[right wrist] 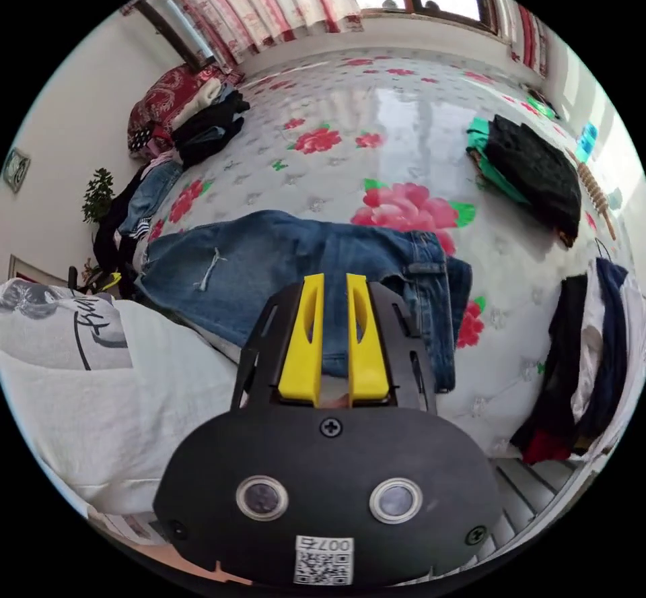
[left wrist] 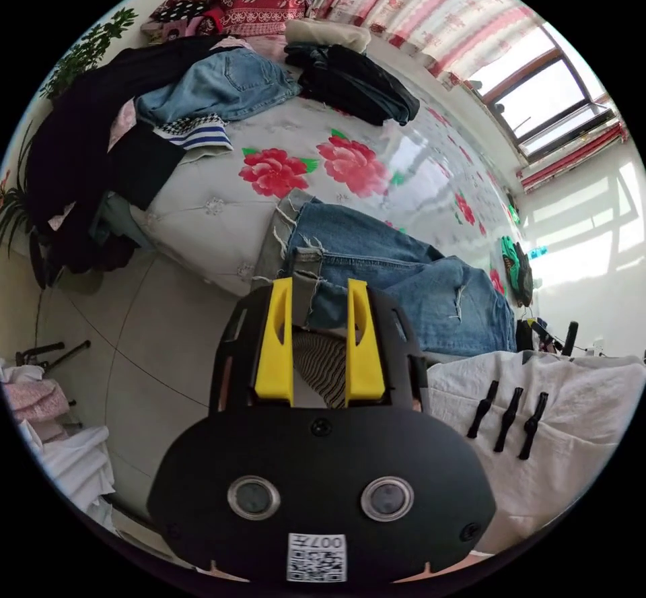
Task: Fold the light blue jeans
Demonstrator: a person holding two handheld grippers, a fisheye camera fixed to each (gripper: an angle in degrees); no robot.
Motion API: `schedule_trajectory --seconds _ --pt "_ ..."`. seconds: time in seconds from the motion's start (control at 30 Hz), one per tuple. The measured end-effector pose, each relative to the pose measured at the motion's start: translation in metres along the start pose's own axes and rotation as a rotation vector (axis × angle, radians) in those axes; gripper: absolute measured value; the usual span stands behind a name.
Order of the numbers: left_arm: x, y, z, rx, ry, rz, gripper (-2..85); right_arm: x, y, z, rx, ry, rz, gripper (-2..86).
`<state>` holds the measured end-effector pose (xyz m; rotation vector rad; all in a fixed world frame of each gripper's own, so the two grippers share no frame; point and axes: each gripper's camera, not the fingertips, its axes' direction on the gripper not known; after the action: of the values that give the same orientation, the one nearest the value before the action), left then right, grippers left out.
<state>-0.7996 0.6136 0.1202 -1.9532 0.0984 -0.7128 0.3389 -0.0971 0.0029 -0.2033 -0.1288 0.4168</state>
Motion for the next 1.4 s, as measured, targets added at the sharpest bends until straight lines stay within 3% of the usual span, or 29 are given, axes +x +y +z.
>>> schedule_trajectory --seconds 0.13,0.2,0.27,0.43,0.6,0.67,0.73,0.87,0.93,1.07,1.17,1.27,1.33,1.4 --pt "-0.001 -0.034 0.042 -0.143 -0.018 0.041 13.2 -0.070 -0.082 0.068 -0.070 -0.080 -0.223 3.2" --pt "-0.001 -0.046 0.077 -0.322 -0.106 0.061 9.4 -0.099 -0.107 0.105 -0.129 -0.060 -0.302 3.3" --pt "0.006 -0.047 0.088 -0.374 -0.192 0.135 4.7 -0.122 -0.125 0.143 -0.210 -0.054 -0.351 3.3" --pt "0.014 -0.055 0.057 -0.275 -0.193 0.254 -0.4 -0.153 -0.130 0.229 -0.439 -0.036 -0.418 2.1" --pt "0.019 -0.073 -0.040 0.026 -0.148 0.379 -0.9 -0.152 -0.110 0.229 -0.401 0.045 -0.447 0.2" --pt "0.010 -0.071 -0.051 0.065 -0.189 0.426 -1.0 -0.150 -0.103 0.230 -0.403 0.042 -0.445 0.0" --pt "-0.009 -0.060 -0.037 0.052 -0.205 0.464 -1.0 -0.149 -0.094 0.242 -0.449 0.031 -0.439 0.0" --pt "-0.067 -0.018 0.034 -0.225 -0.117 0.312 -1.0 -0.150 -0.097 0.248 -0.408 0.029 -0.398 0.9" --pt "-0.076 -0.005 0.040 -0.247 -0.063 0.264 -1.0 -0.156 -0.112 0.251 -0.380 -0.032 -0.386 1.7" --pt "-0.081 -0.044 -0.006 -0.004 0.088 0.211 -1.0 -0.179 -0.129 0.281 -0.427 -0.015 -0.465 2.8" --pt "-0.049 -0.098 -0.064 0.199 0.228 0.355 -1.0 -0.189 -0.129 0.312 -0.478 0.052 -0.510 3.5" --pt "-0.006 -0.104 -0.121 0.347 0.197 0.581 -1.0 -0.187 -0.121 0.323 -0.492 0.072 -0.499 4.2" --pt "-0.011 -0.094 -0.127 0.341 0.166 0.577 -1.0 -0.182 -0.111 0.319 -0.453 0.050 -0.477 4.8" --pt "-0.048 -0.081 -0.088 0.157 0.036 0.407 -1.0 -0.177 -0.103 0.318 -0.440 0.041 -0.458 5.1"
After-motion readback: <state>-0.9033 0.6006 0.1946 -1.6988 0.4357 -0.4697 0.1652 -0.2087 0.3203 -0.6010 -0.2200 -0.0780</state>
